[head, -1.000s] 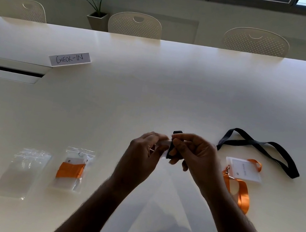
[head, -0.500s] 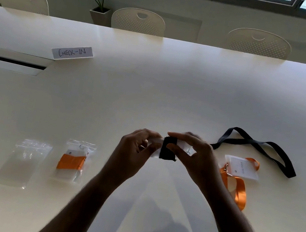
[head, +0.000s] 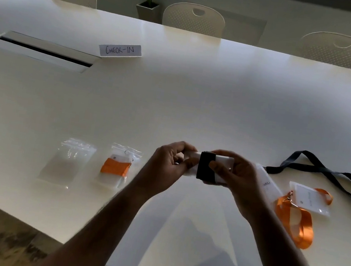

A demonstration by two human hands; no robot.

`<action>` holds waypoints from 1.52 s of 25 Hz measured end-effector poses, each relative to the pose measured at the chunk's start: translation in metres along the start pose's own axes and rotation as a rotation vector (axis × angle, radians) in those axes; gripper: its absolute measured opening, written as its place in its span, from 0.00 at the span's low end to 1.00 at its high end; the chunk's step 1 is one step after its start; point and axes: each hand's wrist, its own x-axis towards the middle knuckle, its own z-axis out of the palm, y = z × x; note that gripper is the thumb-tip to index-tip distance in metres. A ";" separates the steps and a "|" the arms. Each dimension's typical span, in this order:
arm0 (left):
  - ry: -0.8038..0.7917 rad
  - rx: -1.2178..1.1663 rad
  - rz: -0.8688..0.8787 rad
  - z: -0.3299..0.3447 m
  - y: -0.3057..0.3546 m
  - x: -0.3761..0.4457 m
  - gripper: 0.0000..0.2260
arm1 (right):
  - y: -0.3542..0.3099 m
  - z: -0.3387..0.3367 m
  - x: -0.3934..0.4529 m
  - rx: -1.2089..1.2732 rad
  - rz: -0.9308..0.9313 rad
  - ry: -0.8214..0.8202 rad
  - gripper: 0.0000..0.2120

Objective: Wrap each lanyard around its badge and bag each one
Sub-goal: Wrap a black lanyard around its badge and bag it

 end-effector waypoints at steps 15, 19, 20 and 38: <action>0.547 1.184 -0.061 -0.160 -0.096 -0.052 0.15 | 0.040 0.058 0.012 -0.100 0.031 -0.028 0.09; 0.537 1.170 -0.197 -0.181 -0.113 -0.067 0.26 | 0.043 0.070 0.014 -0.097 0.040 -0.028 0.08; 0.531 1.153 -0.204 -0.184 -0.116 -0.069 0.26 | 0.043 0.073 0.015 -0.098 0.042 -0.029 0.08; 0.524 1.316 -0.111 -0.212 -0.111 -0.077 0.06 | 0.050 0.081 0.016 -0.083 0.055 -0.033 0.06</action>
